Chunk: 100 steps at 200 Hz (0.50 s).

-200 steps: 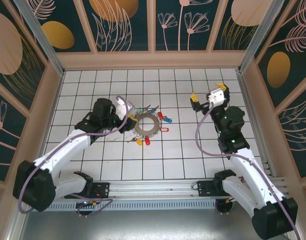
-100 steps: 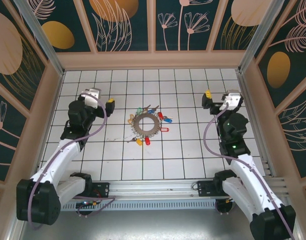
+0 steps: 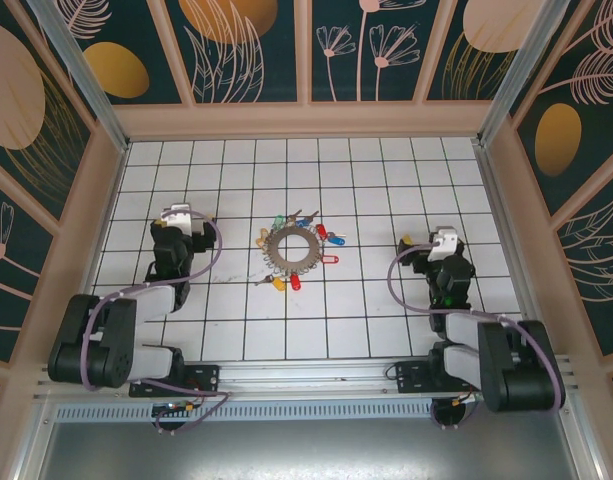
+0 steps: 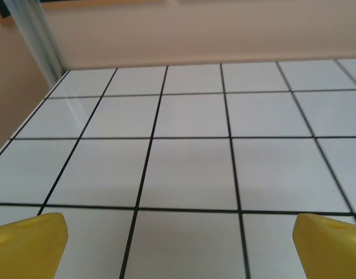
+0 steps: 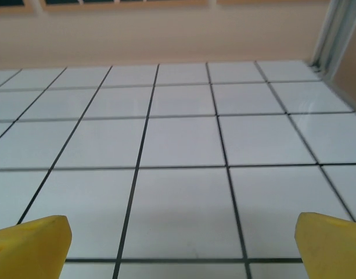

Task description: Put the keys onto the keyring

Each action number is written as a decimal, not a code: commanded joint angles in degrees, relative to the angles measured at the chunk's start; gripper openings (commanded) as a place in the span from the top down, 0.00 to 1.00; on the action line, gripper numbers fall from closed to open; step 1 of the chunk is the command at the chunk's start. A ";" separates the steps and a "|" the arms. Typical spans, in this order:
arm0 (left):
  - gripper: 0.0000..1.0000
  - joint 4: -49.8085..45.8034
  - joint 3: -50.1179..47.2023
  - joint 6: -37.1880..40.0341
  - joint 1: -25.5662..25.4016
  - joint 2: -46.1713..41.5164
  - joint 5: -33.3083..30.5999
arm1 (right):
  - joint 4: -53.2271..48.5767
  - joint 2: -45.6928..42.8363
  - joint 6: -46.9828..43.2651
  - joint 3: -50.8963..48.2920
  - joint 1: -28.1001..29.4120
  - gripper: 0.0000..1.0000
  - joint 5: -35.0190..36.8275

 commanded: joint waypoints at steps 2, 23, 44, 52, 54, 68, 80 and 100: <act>0.01 14.57 -1.36 1.47 0.65 2.67 -0.10 | 14.06 5.16 -0.29 2.29 -0.59 0.01 -4.13; 0.01 16.56 -1.56 0.20 1.49 5.20 -0.54 | 17.49 13.08 0.81 4.99 -2.34 0.01 -2.81; 0.01 22.76 -4.71 -1.49 3.10 6.30 0.53 | 22.60 20.48 3.99 6.44 -4.15 0.01 -0.31; 0.01 29.52 -6.52 -2.22 4.41 10.04 2.63 | 16.60 19.13 4.42 8.26 -4.36 0.01 0.17; 0.01 32.00 -6.78 -2.09 4.50 10.86 2.83 | 17.12 19.40 4.34 8.29 -4.32 0.01 0.17; 0.01 24.68 -5.23 -1.92 4.52 8.44 3.14 | 17.52 19.38 4.08 8.00 -4.22 0.01 -0.31; 0.01 28.69 -5.89 -2.01 4.53 9.74 2.95 | 17.82 19.45 4.61 7.88 -4.62 0.01 -0.06; 0.01 26.47 -5.27 -2.05 4.53 9.29 3.15 | 18.27 19.58 5.22 7.75 -5.34 0.01 -0.71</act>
